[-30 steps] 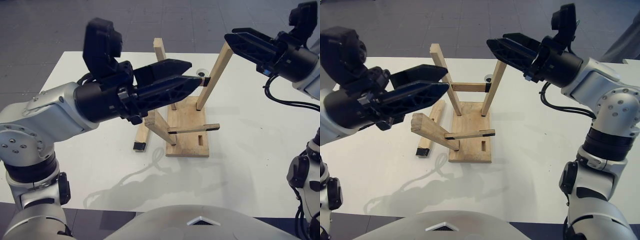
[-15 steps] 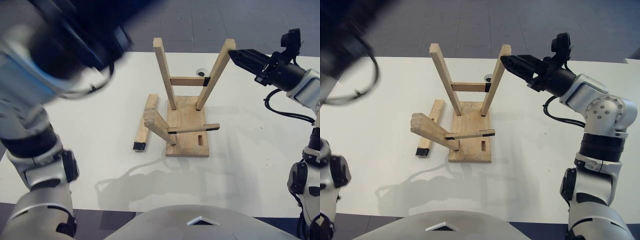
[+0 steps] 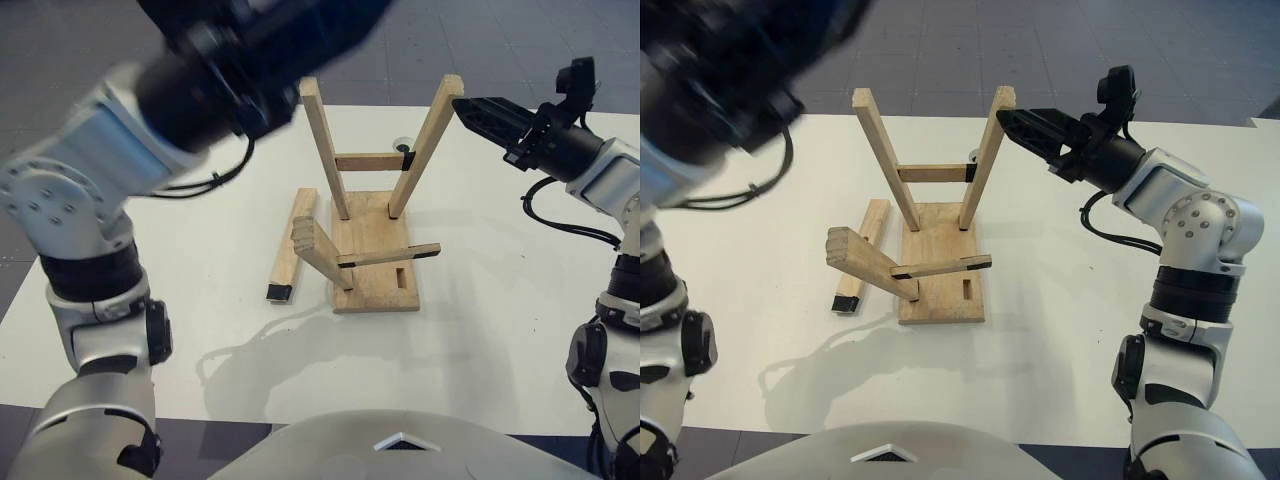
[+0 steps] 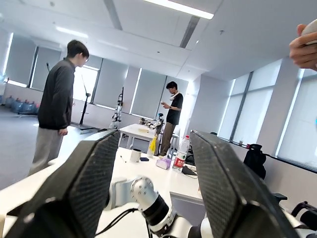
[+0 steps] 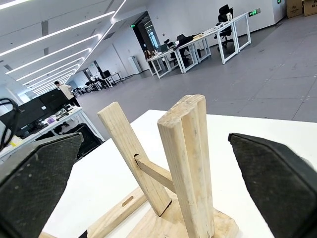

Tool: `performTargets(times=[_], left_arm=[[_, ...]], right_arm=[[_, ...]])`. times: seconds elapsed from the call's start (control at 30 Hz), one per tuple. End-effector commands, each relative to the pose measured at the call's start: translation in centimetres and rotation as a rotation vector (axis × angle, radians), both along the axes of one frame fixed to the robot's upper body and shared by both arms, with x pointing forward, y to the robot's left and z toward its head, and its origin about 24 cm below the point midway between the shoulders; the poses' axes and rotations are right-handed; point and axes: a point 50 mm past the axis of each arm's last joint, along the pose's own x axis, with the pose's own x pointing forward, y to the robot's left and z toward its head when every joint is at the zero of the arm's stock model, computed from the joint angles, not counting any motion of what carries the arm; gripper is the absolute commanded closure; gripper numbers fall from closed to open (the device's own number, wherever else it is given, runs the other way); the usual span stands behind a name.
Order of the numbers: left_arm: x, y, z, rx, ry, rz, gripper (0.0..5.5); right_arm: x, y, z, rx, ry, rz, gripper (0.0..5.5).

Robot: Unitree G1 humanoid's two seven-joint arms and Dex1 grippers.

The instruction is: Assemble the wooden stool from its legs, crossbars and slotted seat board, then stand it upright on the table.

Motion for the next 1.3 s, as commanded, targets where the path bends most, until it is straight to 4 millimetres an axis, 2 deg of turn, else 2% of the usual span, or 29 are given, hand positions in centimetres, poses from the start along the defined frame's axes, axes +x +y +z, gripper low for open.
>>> performTargets(times=[0.03,0.1,0.13,0.2,0.23,0.3,0.37,0.43,0.6,0.73,0.8,0.93,0.97,1.03,1.13,1.23,1.3], left_arm=[[-0.9,0.5,1.0,0.024,-0.038,-0.005,2.84],[-0.5,-0.1,-2.9,0.110,0.075,0.000,2.84],[-0.4,-0.5,-5.6,0.141,0.168,-0.002,2.84],[-1.5,-2.1,-10.6,0.171,0.371,-0.034,2.84],[-2.9,-3.2,-13.0,0.205,0.456,-0.080,2.84],[-4.6,-4.2,-15.9,0.237,0.564,-0.114,2.84],[-4.1,-3.8,-16.9,0.232,0.601,-0.062,2.84],[-2.7,-3.1,-15.8,0.188,0.564,-0.003,2.84],[-0.5,-1.9,-11.1,0.114,0.394,0.064,2.84],[0.7,-1.0,-5.5,0.031,0.229,0.072,2.84],[0.9,-0.4,-3.4,0.014,0.170,0.071,2.84],[1.3,0.6,-1.3,0.012,0.095,0.098,2.84],[1.4,0.9,-1.0,0.011,0.079,0.129,2.84],[1.7,1.9,-0.3,0.001,0.029,0.306,2.84],[1.7,3.7,0.1,0.053,-0.068,0.705,2.84],[1.8,6.5,-2.2,0.172,-0.032,1.128,2.84],[1.8,7.9,-6.1,0.316,0.096,1.333,2.84]], right_arm=[[-0.3,-0.1,-0.1,0.002,0.002,-0.003,0.00],[-0.4,0.0,-0.1,0.004,-0.001,-0.002,0.00],[-0.4,0.1,0.0,0.005,-0.002,0.002,0.00],[-0.3,0.3,0.1,0.007,-0.005,0.010,0.00],[-0.3,0.2,0.2,0.008,-0.006,0.008,0.00],[-0.2,0.0,0.5,0.006,-0.011,0.001,0.00],[-0.2,0.0,0.7,0.009,-0.020,-0.002,0.00],[-0.3,0.2,0.8,0.013,-0.024,0.002,0.00],[-0.6,0.4,0.5,0.014,-0.016,0.003,0.00],[-0.7,0.4,-0.1,0.010,0.003,-0.003,0.00],[-0.7,0.4,-0.4,0.011,0.009,-0.006,0.00],[-0.8,0.5,-0.7,0.015,0.014,-0.012,0.00],[-0.8,0.5,-0.8,0.016,0.015,-0.013,0.00],[-0.9,0.5,-0.8,0.017,0.014,-0.011,0.00],[-1.1,0.4,-0.8,0.013,0.012,-0.028,0.00],[-1.4,-0.1,-1.1,0.015,0.017,-0.060,0.00],[-1.5,-0.4,-1.4,0.012,0.025,-0.084,0.00]])
